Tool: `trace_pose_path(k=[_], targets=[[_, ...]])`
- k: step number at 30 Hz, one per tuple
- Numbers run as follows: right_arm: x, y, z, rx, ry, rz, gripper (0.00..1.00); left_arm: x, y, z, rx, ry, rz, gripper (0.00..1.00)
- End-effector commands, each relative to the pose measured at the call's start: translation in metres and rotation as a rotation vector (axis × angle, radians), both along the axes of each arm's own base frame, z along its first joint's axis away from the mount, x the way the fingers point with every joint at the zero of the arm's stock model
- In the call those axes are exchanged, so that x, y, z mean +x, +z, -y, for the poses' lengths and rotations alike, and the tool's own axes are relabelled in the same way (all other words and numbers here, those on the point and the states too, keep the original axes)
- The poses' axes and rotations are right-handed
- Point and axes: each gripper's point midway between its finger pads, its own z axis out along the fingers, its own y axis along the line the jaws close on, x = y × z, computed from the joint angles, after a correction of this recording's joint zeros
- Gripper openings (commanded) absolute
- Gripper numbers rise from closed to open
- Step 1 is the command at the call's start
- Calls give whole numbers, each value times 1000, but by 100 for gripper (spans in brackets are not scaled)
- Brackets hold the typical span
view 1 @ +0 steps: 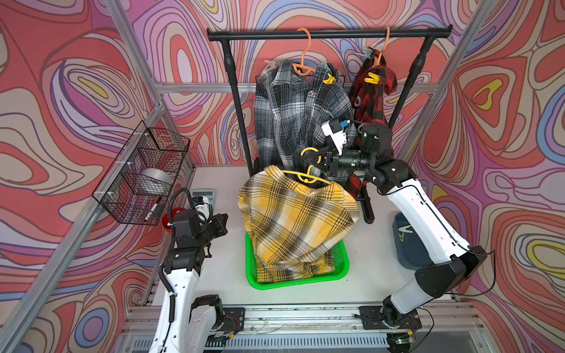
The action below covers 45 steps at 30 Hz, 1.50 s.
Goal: Remove the clothespins securing long-sleeve shirts to the hanger
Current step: Remove the long-sleeve shirt from the hanger.
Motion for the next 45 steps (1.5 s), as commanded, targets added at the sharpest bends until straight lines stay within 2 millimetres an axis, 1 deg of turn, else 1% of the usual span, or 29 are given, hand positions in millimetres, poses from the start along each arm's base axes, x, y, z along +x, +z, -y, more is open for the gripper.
trace_pose_path(k=[1,2,4,5,7,9,10,13,16,18,21,24,30,34,37,41,45], targets=[[-6,15,-2,42,42,29,0,2,52,32,-85,-194,193,55],[-6,14,-2,44,44,25,0,1,60,37,-87,-226,224,69],[-5,12,-3,47,50,19,0,4,72,38,-82,-245,264,91],[-5,12,-3,49,52,19,0,5,77,39,-85,-254,283,93],[-3,10,-4,46,49,9,0,8,94,43,-112,-272,319,93],[-1,6,-5,40,41,0,0,7,116,50,-140,-306,343,90],[2,4,-6,33,27,-6,0,5,129,56,-137,-329,348,88],[2,-6,-11,-3,8,-6,0,-4,160,72,-71,-367,357,86],[-3,-19,-25,-68,-8,24,0,-7,175,86,-63,-380,317,85],[-7,-27,-34,-105,-6,31,0,-8,178,96,-42,-393,277,85],[-12,-36,-44,-144,2,35,0,-5,170,108,36,-392,212,85],[-16,-44,-52,-184,-5,50,0,1,159,114,93,-377,130,85],[-22,-52,-56,-223,-17,69,0,12,125,117,162,-361,-27,81],[-27,-55,-60,-234,-8,79,0,15,113,124,159,-389,-70,78],[-27,-56,-61,-240,-9,82,0,16,107,128,196,-406,-104,75],[-28,-57,-62,-243,-7,88,0,15,99,129,239,-413,-144,69],[-31,-58,-64,-238,5,91,0,17,90,125,257,-393,-169,63]])
